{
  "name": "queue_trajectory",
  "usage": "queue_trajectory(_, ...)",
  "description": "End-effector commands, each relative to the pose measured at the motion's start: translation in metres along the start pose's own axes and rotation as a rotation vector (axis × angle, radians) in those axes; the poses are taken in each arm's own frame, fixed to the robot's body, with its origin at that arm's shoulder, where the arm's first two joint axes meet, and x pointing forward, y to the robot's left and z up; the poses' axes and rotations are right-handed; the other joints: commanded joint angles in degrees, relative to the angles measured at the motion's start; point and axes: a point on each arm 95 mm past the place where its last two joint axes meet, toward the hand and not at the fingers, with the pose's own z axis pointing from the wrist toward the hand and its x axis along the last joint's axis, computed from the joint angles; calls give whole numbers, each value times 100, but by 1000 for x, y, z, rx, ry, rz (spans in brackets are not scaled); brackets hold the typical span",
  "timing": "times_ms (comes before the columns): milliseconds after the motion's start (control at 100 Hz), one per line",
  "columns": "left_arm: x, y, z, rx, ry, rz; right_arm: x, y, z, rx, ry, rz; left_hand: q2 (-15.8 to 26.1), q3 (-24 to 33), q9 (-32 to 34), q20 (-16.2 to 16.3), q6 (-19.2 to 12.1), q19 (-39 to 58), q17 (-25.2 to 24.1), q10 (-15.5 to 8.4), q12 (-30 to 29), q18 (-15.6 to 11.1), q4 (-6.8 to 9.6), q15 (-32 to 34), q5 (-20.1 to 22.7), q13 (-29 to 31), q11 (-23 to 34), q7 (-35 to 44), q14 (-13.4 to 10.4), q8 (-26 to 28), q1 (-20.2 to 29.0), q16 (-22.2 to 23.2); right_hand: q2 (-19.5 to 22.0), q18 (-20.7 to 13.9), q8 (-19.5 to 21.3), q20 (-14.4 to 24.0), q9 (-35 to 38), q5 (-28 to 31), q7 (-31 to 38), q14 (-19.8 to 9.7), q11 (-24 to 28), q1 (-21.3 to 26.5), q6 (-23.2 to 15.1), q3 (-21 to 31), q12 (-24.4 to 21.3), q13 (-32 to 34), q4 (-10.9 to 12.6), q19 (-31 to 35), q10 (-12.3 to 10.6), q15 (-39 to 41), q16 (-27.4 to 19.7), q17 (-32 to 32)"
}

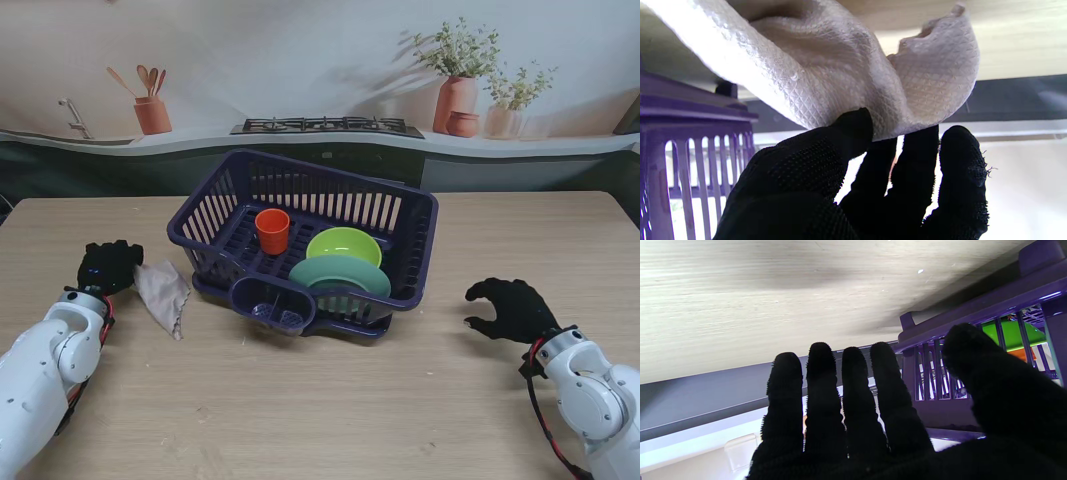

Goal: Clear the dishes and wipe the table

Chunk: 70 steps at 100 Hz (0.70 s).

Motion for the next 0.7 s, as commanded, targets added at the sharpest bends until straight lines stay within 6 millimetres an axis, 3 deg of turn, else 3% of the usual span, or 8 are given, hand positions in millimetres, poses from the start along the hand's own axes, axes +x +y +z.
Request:
queue_trajectory(0,3,-7,2,9,29,-10,1,-2,-1,13,6,-3,65,127,-360,-55,117,-161,-269,-82,-239,133,-35,-208,-133,-321,-13,-362,197,-113,-2,-147,3,-17,29,-27,-5,17,-24,65,-35,-32,-28,-61,-53,-88,70,-18,-26,10,-15,-73)
queue_trajectory(130,2,-15,0,31,66,-17,1,-2,-1,14,5,-1,24,512,-1207,-149,129,-349,-780,-268,-1006,-77,-40,-752,-451,-999,157,-1199,73,-2,-771,-443,6,-16,29,-26,-7,20,-25,68,-36,-37,-25,-74,-54,-97,68,-20,-33,4,-17,-80)
queue_trajectory(190,2,-19,-1,38,78,-17,1,-2,-1,12,6,-1,61,732,-1458,-242,154,-504,-1048,-332,-1062,-134,69,-983,-622,-1287,69,-1402,-16,42,-1111,-568,6,-14,28,-25,-7,19,-26,78,-37,-30,-24,-84,-54,-91,67,-19,-29,7,-16,-80)
queue_trajectory(230,2,-21,-2,43,86,-15,1,-1,-1,12,7,-1,108,873,-1746,-384,195,-743,-1393,-424,-1107,-163,293,-1188,-803,-1618,-23,-1579,-128,56,-1403,-664,4,-17,28,-25,-11,18,-27,62,-39,-31,-25,-94,-54,-88,65,-19,-29,9,-15,-78)
queue_trajectory(320,1,-26,-4,53,101,-1,1,-1,-1,11,9,-1,39,838,-1997,-553,223,-999,-1728,-501,-1143,-161,311,-1379,-996,-1887,-88,-1702,-234,71,-1566,-741,3,-16,28,-24,-11,17,-28,64,-38,-26,-22,-106,-54,-95,66,-21,-36,6,-17,-79)
queue_trajectory(490,-2,-29,-11,60,97,4,1,-1,-1,9,9,1,-2,717,-2352,-1378,303,-2078,-2450,-612,-1252,-277,283,-1884,-1183,-2336,-238,-2013,-453,-4,-1793,-878,3,-18,30,-23,-11,19,-26,68,-39,-27,-25,-120,-55,-93,66,-23,-34,5,-17,-81)
queue_trajectory(630,-3,-28,-18,61,90,-3,1,-1,-2,8,8,0,-7,528,-2397,-2148,217,-3207,-2888,-741,-1365,-654,238,-2365,-1165,-2432,-428,-2303,-776,-142,-2145,-1120,5,-21,31,-22,-11,13,-27,63,-39,-30,-30,-128,-55,-102,66,-25,-31,3,-18,-84)
queue_trajectory(690,-4,-27,-20,65,88,-10,1,-1,-2,10,8,0,-8,456,-2390,-2484,120,-4203,-2900,-826,-1391,-853,225,-2556,-1205,-2460,-476,-2255,-989,-111,-2263,-1244,3,-22,30,-23,-9,11,-28,54,-38,-29,-27,-131,-54,-101,66,-30,-32,3,-18,-96)
